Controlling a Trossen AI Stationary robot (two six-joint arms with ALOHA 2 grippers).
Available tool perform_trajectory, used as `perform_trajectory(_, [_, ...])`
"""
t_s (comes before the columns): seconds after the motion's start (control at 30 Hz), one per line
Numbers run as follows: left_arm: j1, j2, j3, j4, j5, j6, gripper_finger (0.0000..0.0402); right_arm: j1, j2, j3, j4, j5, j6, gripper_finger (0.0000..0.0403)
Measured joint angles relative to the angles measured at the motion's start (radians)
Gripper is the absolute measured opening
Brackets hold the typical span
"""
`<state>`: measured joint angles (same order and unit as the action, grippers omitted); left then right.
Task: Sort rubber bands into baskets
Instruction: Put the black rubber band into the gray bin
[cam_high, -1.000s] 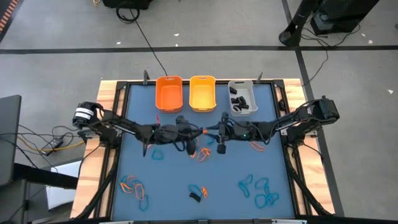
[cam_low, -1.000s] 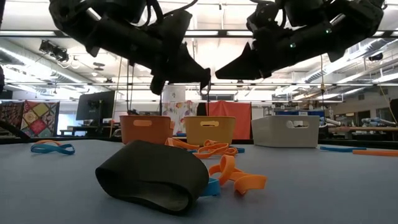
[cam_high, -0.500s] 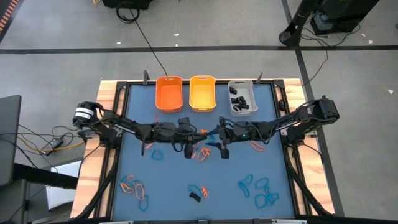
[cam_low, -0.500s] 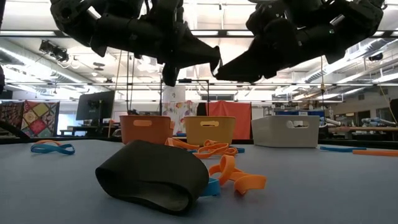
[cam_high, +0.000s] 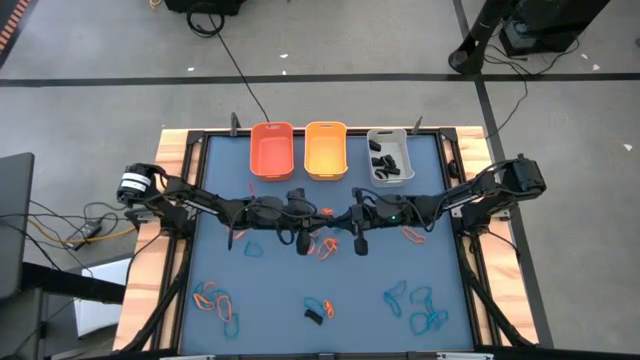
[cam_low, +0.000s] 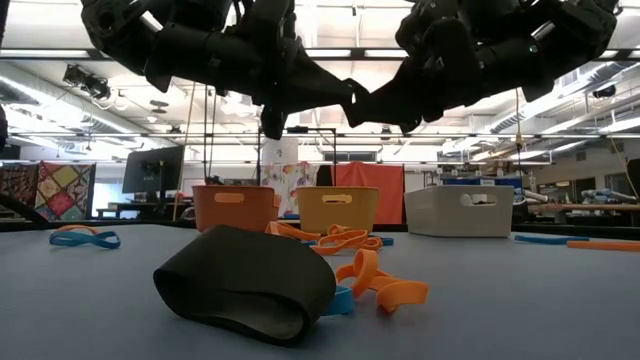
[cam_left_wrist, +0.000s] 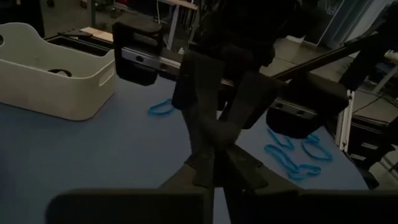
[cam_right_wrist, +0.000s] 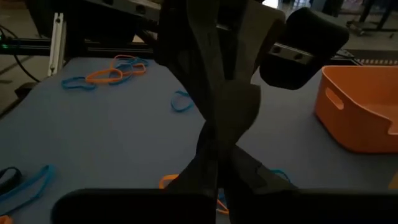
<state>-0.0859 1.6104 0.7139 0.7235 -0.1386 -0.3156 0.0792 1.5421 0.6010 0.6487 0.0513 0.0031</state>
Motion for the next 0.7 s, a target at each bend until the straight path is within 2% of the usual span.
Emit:
perform_trajectory(0.23, [0.003, 0.0, 0.0, -0.007, -0.008, -0.054, 0.0107, -0.034, 0.0, 0.0, -0.049, 0.007, 0.046, 0.0011])
perform_trajectory(0.37, [0.019, 0.0, 0.0, -0.059, -0.015, -0.055, 0.0147, -0.063, -0.005, 0.0, -0.116, 0.05, 0.099, 0.0011])
perform_trajectory(0.53, [0.04, 0.0, 0.0, -0.135, -0.03, -0.059, 0.0157, -0.107, -0.064, 0.0, -0.258, 0.157, 0.136, 0.0011])
perform_trajectory(0.7, [0.043, 0.0, 0.0, -0.173, -0.078, -0.058, 0.0158, -0.16, -0.176, 0.0, -0.416, 0.249, 0.133, 0.0011])
